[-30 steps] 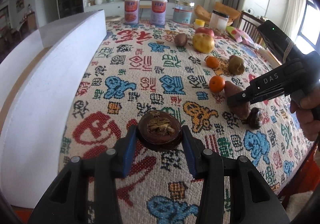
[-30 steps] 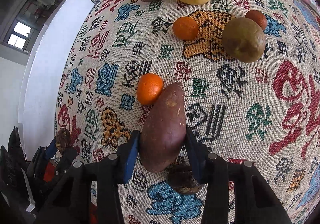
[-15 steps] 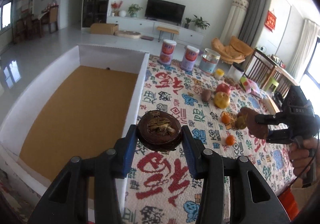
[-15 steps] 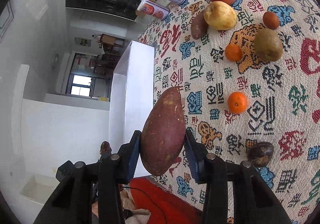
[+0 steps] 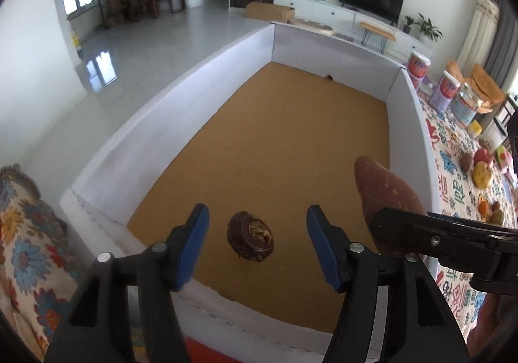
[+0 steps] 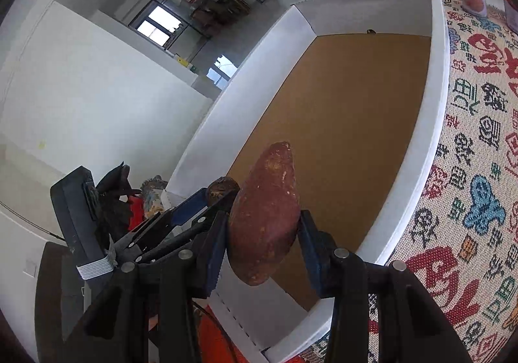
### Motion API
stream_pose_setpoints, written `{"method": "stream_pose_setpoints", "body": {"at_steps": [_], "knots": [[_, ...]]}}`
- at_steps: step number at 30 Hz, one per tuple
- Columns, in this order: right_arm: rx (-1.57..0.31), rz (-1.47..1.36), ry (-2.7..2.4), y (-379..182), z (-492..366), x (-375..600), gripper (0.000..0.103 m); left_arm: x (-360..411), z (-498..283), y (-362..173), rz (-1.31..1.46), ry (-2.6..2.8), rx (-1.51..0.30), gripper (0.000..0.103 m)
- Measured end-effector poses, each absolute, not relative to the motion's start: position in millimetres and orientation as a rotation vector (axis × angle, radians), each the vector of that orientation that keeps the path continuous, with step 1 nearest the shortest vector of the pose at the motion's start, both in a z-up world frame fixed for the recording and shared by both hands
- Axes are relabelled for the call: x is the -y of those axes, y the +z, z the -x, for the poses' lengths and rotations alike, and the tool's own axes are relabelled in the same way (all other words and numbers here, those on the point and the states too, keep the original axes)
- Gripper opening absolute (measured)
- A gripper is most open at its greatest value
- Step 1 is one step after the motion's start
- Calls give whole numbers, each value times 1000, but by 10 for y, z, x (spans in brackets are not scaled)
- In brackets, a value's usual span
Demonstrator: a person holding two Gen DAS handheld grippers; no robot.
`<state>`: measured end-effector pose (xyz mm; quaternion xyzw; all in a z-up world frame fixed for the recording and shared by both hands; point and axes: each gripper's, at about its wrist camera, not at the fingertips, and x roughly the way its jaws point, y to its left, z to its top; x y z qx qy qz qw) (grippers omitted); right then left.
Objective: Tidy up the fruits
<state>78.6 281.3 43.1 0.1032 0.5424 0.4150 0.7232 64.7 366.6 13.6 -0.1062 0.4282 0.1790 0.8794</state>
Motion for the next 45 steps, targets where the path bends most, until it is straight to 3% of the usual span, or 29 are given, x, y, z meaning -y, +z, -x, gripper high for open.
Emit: {"method": "stream_pose_setpoints", "body": {"at_steps": [3,7,13,18,27,37,45], "knots": [[-1194,-193,883,376,-804,-2973,45,-3664,-605,158,206,398,-870,80],[-1093,-208,859,536,-764,-2601,73,-3492,-572,259,175,394,-806,84],[-937,-100,689,653,-646,-1384,83,-2872,-674,434,109,214,-689,98],[-824,54,406,449,-475,-20,93,-2569,-970,275,38,182,-717,98],[-821,118,-67,-196,-179,1970,94,-2382,-1059,95,-57,236,-863,98],[-915,28,-140,-372,-273,2224,94,-2294,-854,83,-64,253,-869,99],[-943,-15,-138,-430,-298,2291,103,-1707,-469,649,-85,264,-541,99]]}}
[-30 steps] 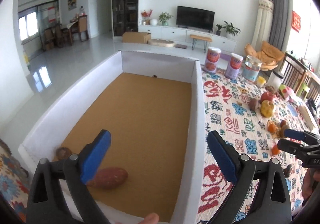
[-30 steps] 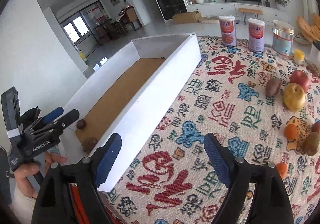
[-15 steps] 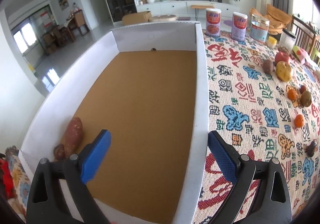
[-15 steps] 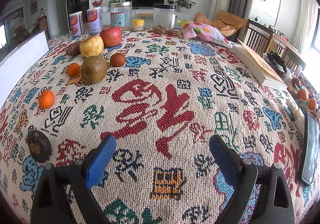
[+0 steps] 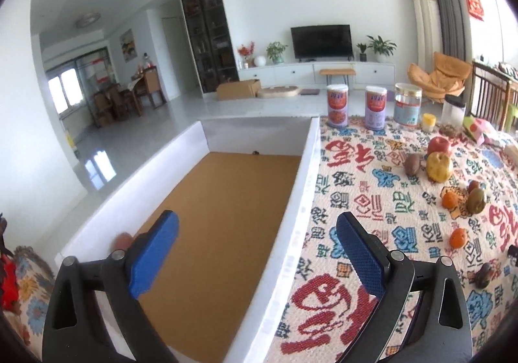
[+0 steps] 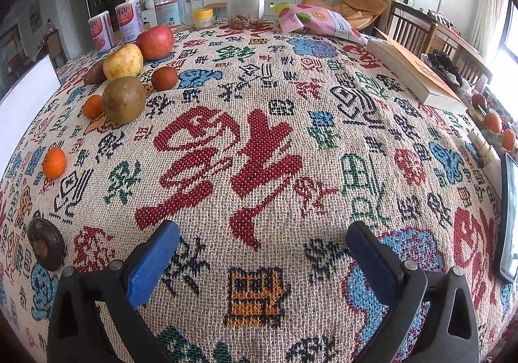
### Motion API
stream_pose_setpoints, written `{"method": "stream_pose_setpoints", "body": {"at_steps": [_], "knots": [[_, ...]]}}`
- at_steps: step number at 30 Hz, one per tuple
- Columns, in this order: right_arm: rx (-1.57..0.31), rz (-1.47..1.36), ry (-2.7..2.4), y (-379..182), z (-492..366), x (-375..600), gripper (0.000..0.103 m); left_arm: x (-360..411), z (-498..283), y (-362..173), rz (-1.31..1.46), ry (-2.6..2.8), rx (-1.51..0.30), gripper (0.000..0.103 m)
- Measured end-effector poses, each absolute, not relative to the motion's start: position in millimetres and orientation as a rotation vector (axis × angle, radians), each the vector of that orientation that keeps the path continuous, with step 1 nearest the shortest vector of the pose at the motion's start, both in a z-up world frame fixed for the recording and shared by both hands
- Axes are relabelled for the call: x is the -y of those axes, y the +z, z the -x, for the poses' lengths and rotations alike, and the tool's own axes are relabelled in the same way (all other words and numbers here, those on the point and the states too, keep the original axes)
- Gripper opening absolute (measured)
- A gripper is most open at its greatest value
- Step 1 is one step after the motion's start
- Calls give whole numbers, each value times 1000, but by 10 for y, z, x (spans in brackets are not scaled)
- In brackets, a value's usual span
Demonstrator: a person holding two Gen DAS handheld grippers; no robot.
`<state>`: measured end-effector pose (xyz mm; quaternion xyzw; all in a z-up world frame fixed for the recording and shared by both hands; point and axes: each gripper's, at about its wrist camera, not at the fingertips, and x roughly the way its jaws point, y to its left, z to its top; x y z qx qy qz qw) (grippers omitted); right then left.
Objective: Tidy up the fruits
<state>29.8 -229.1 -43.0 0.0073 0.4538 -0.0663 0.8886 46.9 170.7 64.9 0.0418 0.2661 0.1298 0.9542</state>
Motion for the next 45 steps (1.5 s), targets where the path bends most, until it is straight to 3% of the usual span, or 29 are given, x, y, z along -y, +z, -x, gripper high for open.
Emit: {"method": "stream_pose_setpoints", "body": {"at_steps": [6,14,19,45], "knots": [[-948,-26,-134,-439,-311,2296,103,-994,-375,635,13,-42,-567,102],[-948,-28,-133,-440,-312,2302,103,-608,-792,-486,55,-158,-877,102],[-948,-28,-133,-439,-314,2302,103,-581,-1008,-822,-116,-90,-925,103],[-949,-29,-133,-441,-316,2299,103,-709,-1012,-844,-43,-68,-907,103]]}}
